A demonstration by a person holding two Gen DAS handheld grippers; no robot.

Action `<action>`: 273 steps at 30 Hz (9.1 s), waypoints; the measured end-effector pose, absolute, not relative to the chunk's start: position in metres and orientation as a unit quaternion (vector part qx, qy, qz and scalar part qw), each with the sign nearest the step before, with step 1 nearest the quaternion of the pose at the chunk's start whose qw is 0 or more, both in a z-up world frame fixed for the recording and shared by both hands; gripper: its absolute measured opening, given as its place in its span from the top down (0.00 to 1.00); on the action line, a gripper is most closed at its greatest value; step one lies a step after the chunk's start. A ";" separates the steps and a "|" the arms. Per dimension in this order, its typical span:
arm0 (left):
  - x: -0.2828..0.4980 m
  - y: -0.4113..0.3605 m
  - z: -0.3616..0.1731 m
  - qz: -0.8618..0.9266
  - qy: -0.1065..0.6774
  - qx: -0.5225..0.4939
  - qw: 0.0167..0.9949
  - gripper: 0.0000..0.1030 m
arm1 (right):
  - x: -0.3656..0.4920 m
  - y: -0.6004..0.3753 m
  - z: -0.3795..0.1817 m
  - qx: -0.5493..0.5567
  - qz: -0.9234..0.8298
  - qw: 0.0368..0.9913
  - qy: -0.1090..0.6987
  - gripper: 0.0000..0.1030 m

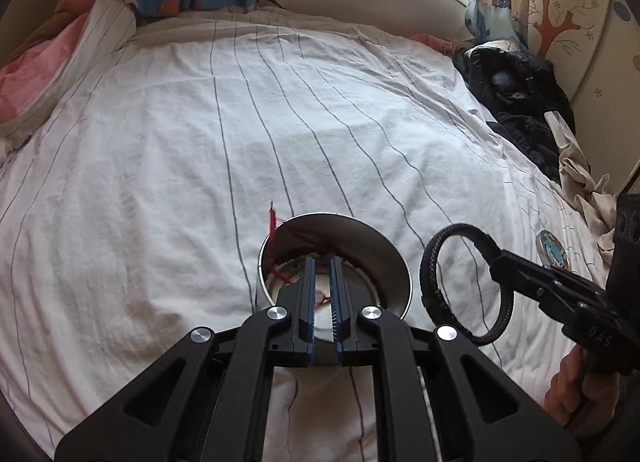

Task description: Organize jewelry

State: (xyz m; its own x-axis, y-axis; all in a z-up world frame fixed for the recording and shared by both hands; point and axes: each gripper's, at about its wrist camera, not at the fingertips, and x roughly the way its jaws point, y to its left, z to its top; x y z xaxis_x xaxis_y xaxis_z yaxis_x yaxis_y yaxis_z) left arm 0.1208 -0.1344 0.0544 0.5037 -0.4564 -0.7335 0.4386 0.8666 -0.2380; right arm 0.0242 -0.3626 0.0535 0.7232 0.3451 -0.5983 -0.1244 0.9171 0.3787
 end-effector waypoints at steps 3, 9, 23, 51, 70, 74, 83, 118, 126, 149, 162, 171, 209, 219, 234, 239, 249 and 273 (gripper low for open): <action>0.106 -0.121 0.068 -0.232 0.408 0.016 0.883 0.64 | 0.036 -0.348 0.057 0.145 0.134 0.916 0.348 0.89; 0.065 -0.084 0.086 -0.184 0.367 0.041 0.911 0.40 | 0.061 -0.312 0.055 0.112 0.137 0.917 0.359 0.89; 0.044 -0.081 0.083 -0.173 0.366 0.044 0.913 0.37 | 0.005 -0.306 0.058 0.067 0.112 0.923 0.363 0.66; -0.073 -0.061 0.044 -0.169 0.363 0.050 0.915 0.28 | -0.124 -0.311 0.009 0.062 0.071 0.918 0.386 0.41; -0.097 -0.074 0.036 -0.214 0.366 0.067 0.903 0.28 | -0.125 -0.317 0.001 0.084 0.080 0.919 0.376 0.36; -0.096 -0.072 0.035 -0.222 0.372 0.058 0.899 0.43 | -0.125 -0.317 0.001 0.086 0.081 0.919 0.376 0.35; -0.098 -0.074 0.037 -0.239 0.378 0.056 0.893 0.98 | -0.126 -0.317 0.000 0.087 0.082 0.919 0.376 0.35; -0.087 -0.047 0.050 -0.233 0.353 -0.011 0.906 0.98 | -0.128 -0.313 0.007 0.097 0.107 0.921 0.361 0.33; -0.091 -0.026 0.077 -0.217 0.283 -0.056 0.932 0.98 | -0.112 -0.273 0.023 0.077 0.171 0.915 0.358 0.34; -0.084 -0.029 0.074 -0.215 0.291 -0.050 0.931 0.98 | -0.070 -0.212 0.014 -0.020 0.190 0.884 0.426 0.93; -0.085 -0.026 0.075 -0.212 0.289 -0.055 0.932 0.98 | -0.096 -0.252 0.032 0.038 0.160 0.905 0.392 0.93; -0.084 -0.029 0.073 -0.212 0.293 -0.049 0.931 0.98 | -0.104 -0.283 0.030 0.071 0.138 0.907 0.392 0.93; -0.084 -0.031 0.072 -0.212 0.294 -0.047 0.931 0.98 | -0.109 -0.291 0.023 0.082 0.132 0.906 0.394 0.93; -0.084 -0.031 0.072 -0.212 0.294 -0.047 0.931 0.98 | -0.109 -0.291 0.023 0.082 0.132 0.906 0.394 0.93; -0.085 -0.036 0.076 -0.234 0.293 -0.063 0.925 0.98 | -0.102 -0.300 0.032 0.087 0.122 0.913 0.380 0.93; -0.074 -0.046 0.084 -0.251 0.298 -0.065 0.919 0.98 | -0.090 -0.297 0.038 0.079 0.124 0.918 0.368 0.93; 0.005 -0.102 0.113 -0.298 0.283 -0.054 0.910 0.98 | -0.047 -0.308 0.047 0.078 0.113 0.926 0.351 0.93; 0.057 -0.048 0.080 -0.184 0.366 -0.043 0.911 0.47 | 0.073 -0.284 0.045 0.036 0.094 0.933 0.346 0.92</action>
State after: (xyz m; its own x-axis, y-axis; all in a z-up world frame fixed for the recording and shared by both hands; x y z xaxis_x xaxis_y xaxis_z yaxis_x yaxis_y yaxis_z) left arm 0.0569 -0.0484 0.0797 0.6644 -0.3666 -0.6512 0.3044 0.9286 -0.2122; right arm 0.0733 -0.2839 0.0454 0.7424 0.2010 -0.6390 -0.1514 0.9796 0.1323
